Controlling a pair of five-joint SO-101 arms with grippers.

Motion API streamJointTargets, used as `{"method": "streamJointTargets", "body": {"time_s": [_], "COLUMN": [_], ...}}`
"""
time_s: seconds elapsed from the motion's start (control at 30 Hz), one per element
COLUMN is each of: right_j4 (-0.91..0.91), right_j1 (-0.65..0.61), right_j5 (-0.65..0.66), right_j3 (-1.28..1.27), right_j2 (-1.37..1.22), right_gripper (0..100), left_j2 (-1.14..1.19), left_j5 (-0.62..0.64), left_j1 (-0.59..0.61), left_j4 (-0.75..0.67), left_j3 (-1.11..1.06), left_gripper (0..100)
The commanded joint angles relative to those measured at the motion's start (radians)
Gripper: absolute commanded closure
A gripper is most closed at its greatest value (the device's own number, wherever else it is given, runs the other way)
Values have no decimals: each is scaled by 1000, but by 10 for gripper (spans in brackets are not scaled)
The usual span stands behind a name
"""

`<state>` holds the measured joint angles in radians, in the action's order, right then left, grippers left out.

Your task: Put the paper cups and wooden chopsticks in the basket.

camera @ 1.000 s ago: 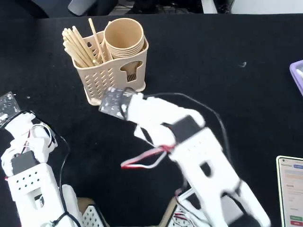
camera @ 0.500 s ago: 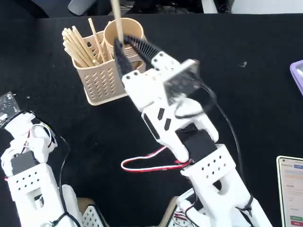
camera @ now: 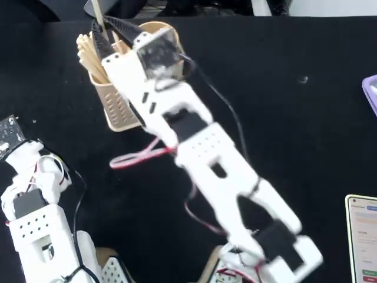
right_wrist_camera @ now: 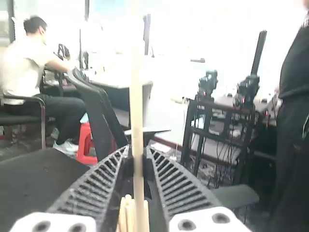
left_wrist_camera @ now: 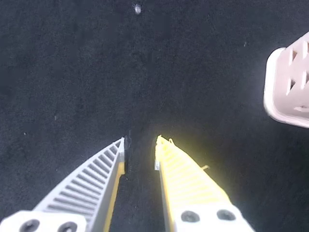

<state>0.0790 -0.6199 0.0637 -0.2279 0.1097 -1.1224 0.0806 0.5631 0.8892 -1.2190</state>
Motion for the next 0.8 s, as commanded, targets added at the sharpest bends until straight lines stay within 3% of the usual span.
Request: {"method": "streamJointTargets", "body": {"time_s": [0.0, 0.17, 0.3, 0.37, 0.53, 0.7, 0.77], "right_j4": [23, -68, -256, -353, -583, -879, -1028], "right_j1": [3, 2, -11, -17, -15, -11, -11], "right_j5": [-3, -3, -9, -9, -3, -3, -3], "right_j3": [114, 124, 162, 200, 306, 321, 277], "right_j2": [-116, -176, -143, -108, 65, 348, 469], "right_gripper": [987, 966, 748, 699, 786, 994, 952], "left_j2": [-15, -15, -15, -15, -15, -31, -71], "left_j5": [5, 5, 5, 5, 5, 3, 3], "left_j1": [8, 8, 7, 7, 5, 4, -1], "left_j4": [-18, -18, -18, -18, -18, 15, 126], "left_j3": [10, 10, 10, 10, 8, 53, 122], "left_gripper": [884, 884, 883, 883, 884, 886, 938]}}
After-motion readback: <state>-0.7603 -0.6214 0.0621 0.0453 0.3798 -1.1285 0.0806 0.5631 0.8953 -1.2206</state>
